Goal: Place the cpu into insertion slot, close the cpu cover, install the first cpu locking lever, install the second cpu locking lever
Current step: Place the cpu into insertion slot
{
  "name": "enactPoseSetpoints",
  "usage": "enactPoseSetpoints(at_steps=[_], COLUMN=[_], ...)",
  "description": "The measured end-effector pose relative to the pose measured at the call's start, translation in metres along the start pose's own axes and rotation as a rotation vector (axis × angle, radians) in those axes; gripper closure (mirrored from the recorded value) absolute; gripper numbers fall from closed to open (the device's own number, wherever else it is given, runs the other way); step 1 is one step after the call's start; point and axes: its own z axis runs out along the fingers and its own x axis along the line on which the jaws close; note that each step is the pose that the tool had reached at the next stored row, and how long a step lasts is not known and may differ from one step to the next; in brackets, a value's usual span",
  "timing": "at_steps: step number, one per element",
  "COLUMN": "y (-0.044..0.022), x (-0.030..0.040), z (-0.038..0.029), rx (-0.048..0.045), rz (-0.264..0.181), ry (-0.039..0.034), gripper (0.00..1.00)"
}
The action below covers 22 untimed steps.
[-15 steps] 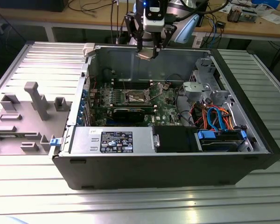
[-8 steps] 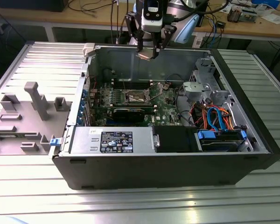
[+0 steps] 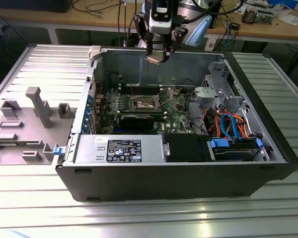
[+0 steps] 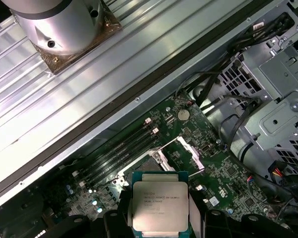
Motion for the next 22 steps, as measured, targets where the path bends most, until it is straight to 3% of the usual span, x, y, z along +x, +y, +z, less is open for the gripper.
enactPoseSetpoints(at_steps=[9, 15, 22], y=[0.0000, 0.0000, 0.0000], x=[0.0000, 0.0000, 0.0000], z=[0.0000, 0.0003, 0.0007], rx=[-0.0002, -0.0018, -0.0013], rz=[0.008, 0.095, 0.097], ry=[-0.0008, -0.0085, -0.0092], gripper=[0.46, 0.46, 0.46])
